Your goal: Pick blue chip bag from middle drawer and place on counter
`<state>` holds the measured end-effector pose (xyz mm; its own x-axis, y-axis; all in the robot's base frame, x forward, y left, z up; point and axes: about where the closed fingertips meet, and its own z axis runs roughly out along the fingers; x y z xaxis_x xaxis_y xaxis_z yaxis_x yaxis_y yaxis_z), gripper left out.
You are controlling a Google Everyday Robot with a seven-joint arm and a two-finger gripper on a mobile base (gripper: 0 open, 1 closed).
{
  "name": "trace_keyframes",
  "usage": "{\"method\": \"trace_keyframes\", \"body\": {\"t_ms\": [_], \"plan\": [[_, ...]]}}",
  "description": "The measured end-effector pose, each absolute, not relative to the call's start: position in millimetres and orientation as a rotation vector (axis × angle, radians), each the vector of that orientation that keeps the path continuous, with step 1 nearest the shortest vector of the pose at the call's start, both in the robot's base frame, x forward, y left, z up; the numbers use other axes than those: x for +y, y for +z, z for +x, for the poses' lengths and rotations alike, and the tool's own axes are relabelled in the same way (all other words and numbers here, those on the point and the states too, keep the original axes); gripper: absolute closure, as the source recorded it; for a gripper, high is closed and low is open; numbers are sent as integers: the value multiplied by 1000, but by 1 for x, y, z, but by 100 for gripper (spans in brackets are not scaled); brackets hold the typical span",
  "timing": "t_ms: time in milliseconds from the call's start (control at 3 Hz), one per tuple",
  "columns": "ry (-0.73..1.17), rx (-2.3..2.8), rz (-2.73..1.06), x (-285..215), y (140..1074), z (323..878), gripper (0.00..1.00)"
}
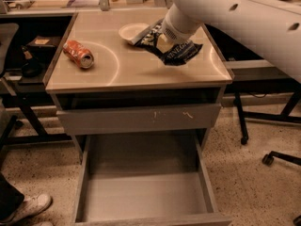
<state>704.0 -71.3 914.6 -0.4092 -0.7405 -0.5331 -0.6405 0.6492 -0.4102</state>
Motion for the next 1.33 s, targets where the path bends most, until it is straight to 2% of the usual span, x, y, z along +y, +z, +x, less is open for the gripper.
{"method": "trace_keyframes", "body": {"t_ms": [667, 1000, 1333], "plan": [[-93, 2161, -1128, -30, 880, 749, 100], [-82, 2195, -1162, -27, 855, 742, 100], [-82, 2197, -1164, -27, 853, 742, 81]]}}
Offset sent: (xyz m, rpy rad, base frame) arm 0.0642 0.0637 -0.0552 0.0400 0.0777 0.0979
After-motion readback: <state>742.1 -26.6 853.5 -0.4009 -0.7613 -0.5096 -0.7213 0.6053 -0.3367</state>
